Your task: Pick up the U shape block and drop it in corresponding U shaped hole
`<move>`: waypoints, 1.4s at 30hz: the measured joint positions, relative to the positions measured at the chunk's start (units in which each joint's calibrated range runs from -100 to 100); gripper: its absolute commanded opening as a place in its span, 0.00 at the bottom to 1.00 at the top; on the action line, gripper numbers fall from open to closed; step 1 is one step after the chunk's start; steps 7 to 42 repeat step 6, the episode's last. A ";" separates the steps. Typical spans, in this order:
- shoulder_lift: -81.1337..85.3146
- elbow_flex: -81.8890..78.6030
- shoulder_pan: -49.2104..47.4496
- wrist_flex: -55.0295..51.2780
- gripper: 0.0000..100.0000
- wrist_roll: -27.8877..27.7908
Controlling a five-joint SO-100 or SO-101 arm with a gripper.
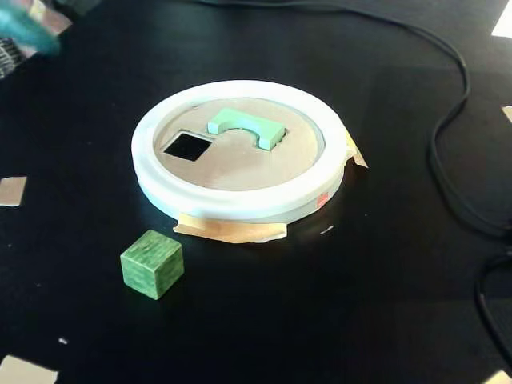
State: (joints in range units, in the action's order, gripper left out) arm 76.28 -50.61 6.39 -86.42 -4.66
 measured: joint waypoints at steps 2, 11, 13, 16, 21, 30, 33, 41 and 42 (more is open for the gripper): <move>6.87 -9.27 -0.20 2.52 1.00 0.00; 19.35 -22.74 -0.30 4.85 1.00 0.44; 19.35 -22.74 -0.30 4.85 1.00 0.44; 19.35 -22.74 -0.30 4.85 1.00 0.44; 19.35 -22.74 -0.30 4.85 1.00 0.44; 19.35 -22.74 -0.30 4.85 1.00 0.44; 19.35 -22.74 -0.30 4.85 1.00 0.44; 19.35 -22.74 -0.30 4.85 1.00 0.44; 19.35 -22.74 -0.30 4.85 1.00 0.44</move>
